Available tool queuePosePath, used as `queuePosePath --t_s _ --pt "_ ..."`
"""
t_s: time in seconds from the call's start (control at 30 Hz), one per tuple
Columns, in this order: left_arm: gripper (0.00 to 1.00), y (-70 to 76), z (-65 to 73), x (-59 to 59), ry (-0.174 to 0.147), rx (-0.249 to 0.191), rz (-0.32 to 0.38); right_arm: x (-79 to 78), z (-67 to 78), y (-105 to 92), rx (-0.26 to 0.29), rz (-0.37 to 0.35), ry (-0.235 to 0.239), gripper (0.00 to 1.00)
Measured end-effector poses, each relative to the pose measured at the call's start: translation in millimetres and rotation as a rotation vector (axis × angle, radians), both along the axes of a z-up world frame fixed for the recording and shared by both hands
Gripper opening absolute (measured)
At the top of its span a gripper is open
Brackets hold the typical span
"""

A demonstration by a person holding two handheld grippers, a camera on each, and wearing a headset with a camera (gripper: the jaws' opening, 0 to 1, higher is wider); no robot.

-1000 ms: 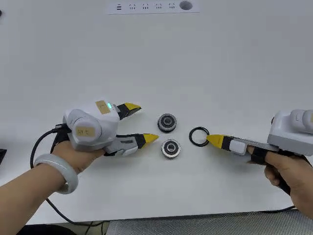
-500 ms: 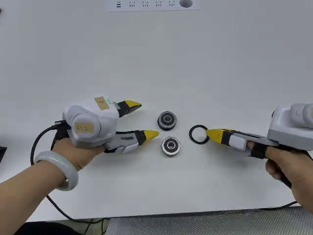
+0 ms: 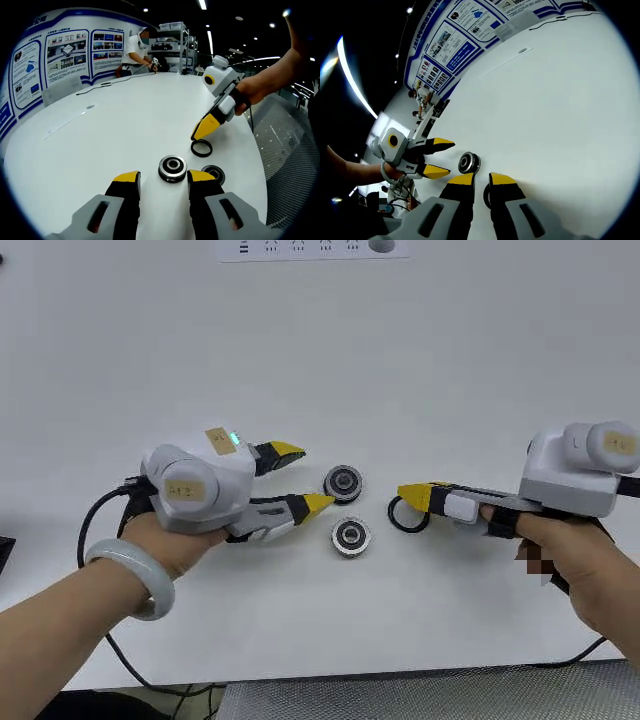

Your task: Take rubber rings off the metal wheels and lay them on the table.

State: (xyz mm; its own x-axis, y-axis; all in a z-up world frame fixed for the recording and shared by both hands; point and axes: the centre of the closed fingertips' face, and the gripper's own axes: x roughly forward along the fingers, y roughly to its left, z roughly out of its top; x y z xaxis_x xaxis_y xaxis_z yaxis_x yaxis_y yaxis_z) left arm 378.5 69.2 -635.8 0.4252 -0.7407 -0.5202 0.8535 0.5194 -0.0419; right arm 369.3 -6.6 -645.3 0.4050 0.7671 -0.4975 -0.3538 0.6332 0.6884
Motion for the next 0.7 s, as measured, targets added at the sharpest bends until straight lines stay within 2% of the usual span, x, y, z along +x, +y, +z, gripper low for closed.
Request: queuePosePath --t_s 0.33,0.53,0.7 --pt "0.33 -12.1 -1.6 -1.5 0.009 -0.003 -0.028 4.4 -0.4 18.7 0.012 0.035 -0.002 0.12" --pt "0.24 -16.9 -5.3 -1.5 0.017 0.007 -0.046 5.2 -0.7 22.4 0.017 0.042 0.000 0.12" --pt "0.22 -21.8 -8.1 -1.2 0.016 0.019 -0.062 5.3 -0.9 22.2 0.018 0.042 0.001 0.12"
